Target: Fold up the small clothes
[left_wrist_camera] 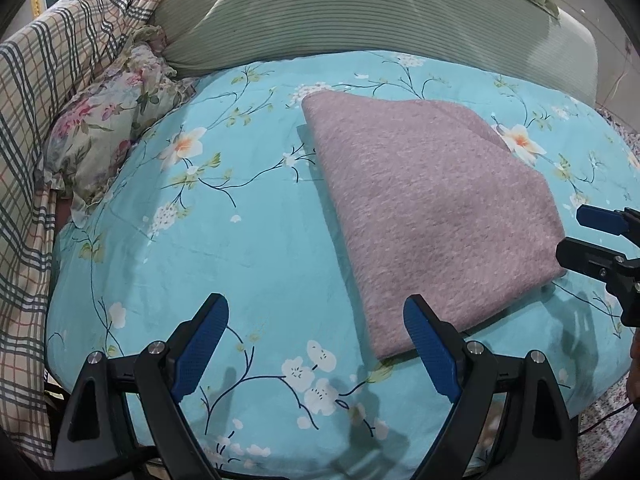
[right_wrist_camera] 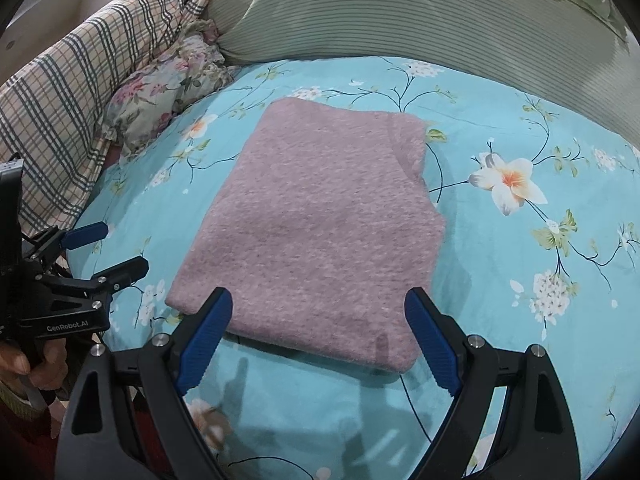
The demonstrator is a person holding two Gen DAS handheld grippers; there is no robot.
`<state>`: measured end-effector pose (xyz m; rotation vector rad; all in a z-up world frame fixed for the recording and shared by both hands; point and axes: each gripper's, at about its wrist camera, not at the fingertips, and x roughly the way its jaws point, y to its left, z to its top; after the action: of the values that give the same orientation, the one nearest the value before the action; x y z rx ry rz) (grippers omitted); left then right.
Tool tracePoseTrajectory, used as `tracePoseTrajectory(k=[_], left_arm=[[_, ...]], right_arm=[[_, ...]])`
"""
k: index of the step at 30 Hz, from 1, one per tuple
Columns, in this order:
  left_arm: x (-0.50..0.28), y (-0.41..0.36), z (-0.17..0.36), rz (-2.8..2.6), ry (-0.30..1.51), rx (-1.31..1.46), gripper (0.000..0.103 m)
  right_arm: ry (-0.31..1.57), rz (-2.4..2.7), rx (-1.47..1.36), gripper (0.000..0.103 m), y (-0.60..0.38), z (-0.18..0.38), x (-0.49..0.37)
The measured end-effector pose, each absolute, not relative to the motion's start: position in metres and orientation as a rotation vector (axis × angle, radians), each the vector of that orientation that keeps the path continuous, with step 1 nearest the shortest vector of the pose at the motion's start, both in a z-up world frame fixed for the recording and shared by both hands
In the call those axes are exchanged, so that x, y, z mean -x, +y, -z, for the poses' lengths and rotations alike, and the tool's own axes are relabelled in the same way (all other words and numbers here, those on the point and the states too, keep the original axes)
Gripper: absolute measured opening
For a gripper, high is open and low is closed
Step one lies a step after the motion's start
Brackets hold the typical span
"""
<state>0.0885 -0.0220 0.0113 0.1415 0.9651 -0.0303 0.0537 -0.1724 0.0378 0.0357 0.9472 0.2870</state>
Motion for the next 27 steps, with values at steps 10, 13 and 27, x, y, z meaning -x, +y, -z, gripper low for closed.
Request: tracePoseTrajectory(k=[10,13,27], left_arm=[[-0.0917,-0.0262,-0.0119,0.036,0.967,-0.137,0.09],[-0.091,-0.027,-0.0126,0.037,0.965,-0.132,0.09],[-0.0865,-0.0297,-0.0154,0.038,0.958,-0.119,0.09]], right_arm=[[0.963,-0.296,-0.039,0.088,-0.178,-0.0329,-0.0586],[0.966,-0.294,-0.036,0.088,-0.1766,-0.0318,-0.0581],[0.975,-0.293,-0.03,0.088,-0.1803,-0.0285,-0.0579]])
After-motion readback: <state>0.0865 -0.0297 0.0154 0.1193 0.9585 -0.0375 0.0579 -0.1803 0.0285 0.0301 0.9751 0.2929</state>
